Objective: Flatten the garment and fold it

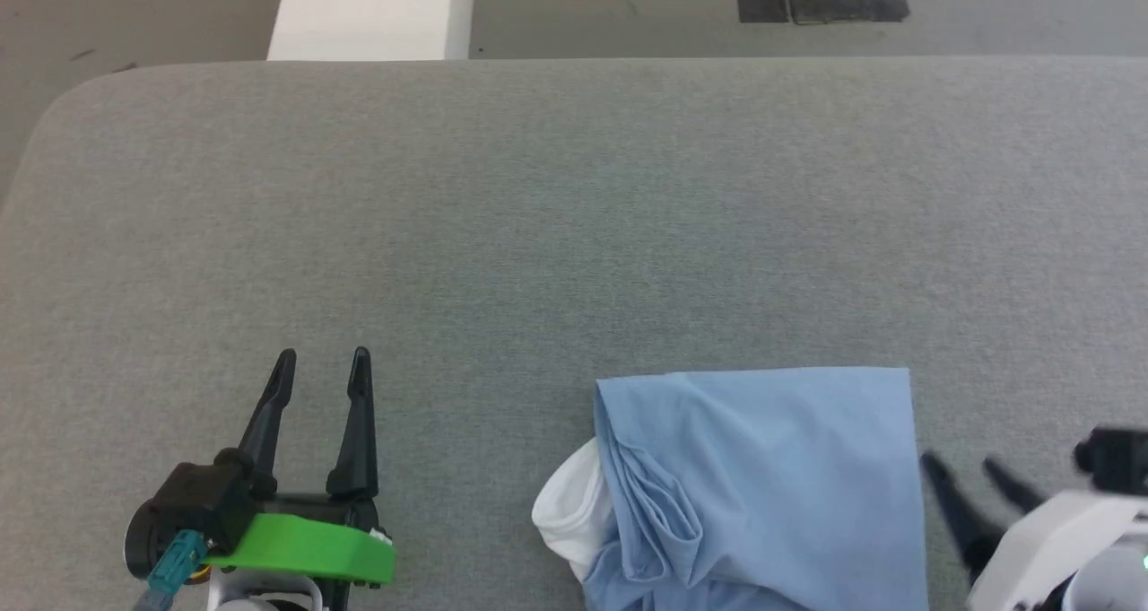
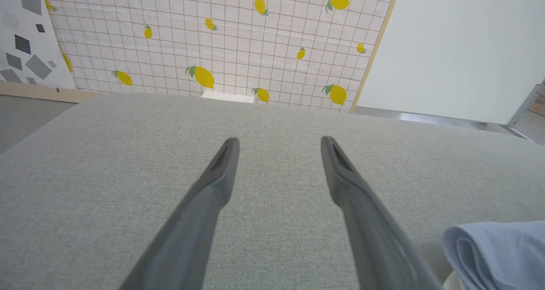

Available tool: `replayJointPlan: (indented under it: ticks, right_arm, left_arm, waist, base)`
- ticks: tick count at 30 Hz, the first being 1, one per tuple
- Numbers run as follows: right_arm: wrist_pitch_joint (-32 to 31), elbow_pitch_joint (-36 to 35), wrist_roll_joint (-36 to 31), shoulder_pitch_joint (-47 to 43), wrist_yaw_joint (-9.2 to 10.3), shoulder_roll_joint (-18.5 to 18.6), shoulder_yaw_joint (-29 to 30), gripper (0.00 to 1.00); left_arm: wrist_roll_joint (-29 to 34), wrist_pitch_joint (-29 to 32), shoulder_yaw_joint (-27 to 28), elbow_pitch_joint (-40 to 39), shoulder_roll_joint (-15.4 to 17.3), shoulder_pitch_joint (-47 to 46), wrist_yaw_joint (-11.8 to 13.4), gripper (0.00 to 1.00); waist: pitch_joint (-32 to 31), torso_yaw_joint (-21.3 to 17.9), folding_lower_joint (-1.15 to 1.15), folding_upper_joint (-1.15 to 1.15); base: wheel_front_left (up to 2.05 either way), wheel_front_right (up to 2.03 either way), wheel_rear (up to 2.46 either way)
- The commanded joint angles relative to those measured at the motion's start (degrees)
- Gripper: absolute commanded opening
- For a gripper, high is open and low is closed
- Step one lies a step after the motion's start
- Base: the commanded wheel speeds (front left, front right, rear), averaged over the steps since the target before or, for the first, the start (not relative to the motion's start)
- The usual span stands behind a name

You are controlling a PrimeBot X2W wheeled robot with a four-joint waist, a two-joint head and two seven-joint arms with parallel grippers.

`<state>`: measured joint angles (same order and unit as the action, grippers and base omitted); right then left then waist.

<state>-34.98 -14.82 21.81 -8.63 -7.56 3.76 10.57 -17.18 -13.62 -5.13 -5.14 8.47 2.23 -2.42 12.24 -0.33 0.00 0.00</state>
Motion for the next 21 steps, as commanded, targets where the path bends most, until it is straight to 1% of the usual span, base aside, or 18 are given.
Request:
replayJointPlan:
  ticks: [1, 6, 14, 15, 16, 18, 19, 21]
  right_arm:
    - [0.7, 0.9, 0.8, -0.9, 0.08, -0.5, -0.8, 1.00]
    - [2.1, 5.2, 2.6, -1.3, 0.08, -0.8, -2.4, 1.00]
    - [3.6, 14.0, 3.6, 3.4, 0.08, -0.9, -3.7, 1.00]
    - [3.3, 14.8, 3.6, 3.9, 0.08, -0.9, -4.3, 0.95]
    - [3.0, 15.4, 4.0, 4.2, 0.08, -0.9, -4.6, 0.57]
    - [1.4, 16.0, 4.5, 4.6, 0.08, -0.9, -5.7, 0.09]
    - [0.9, 15.9, 4.5, 4.7, 0.08, -0.9, -5.7, 0.00]
    - [0.7, 15.2, 3.7, 4.9, 0.08, -0.6, -5.1, 0.00]
  left_arm:
    - [-0.6, 0.3, 0.1, -0.4, 0.6, 0.5, 0.3, 1.00]
    - [-0.6, 1.0, 0.1, -1.2, 1.1, 0.3, 0.5, 1.00]
    - [-0.7, 2.0, 0.0, -2.4, 1.7, -0.1, 0.8, 1.00]
    - [-0.7, 2.1, -0.2, -2.5, 1.7, -0.1, 0.8, 1.00]
    - [-0.7, 2.1, -0.2, -2.5, 1.8, -0.2, 0.8, 1.00]
    - [-0.8, 2.2, -0.3, -2.6, 1.8, -0.4, 0.8, 1.00]
    - [-0.8, 2.2, -0.4, -2.6, 1.8, -0.4, 0.9, 1.00]
    - [-0.9, 2.2, -0.4, -2.6, 1.7, -0.5, 1.0, 1.00]
  waist:
    - [0.4, -0.5, 0.00, 0.00]
    - [1.0, -0.6, 0.00, 0.00]
    - [2.7, 0.8, 0.00, 0.00]
    - [2.9, 1.1, 0.00, 0.00]
    - [3.0, 1.3, 0.00, 0.00]
    - [3.2, 1.6, 0.00, 0.00]
    - [3.2, 1.7, 0.00, 0.00]
    - [3.2, 1.8, 0.00, 0.00]
  base:
    - [0.00, 0.00, 0.00]
    - [0.00, 0.00, 0.00]
    - [0.00, 0.00, 0.00]
    - [0.00, 0.00, 0.00]
    - [0.00, 0.00, 0.00]
    - [0.00, 0.00, 0.00]
    - [0.00, 0.00, 0.00]
    - [0.00, 0.00, 0.00]
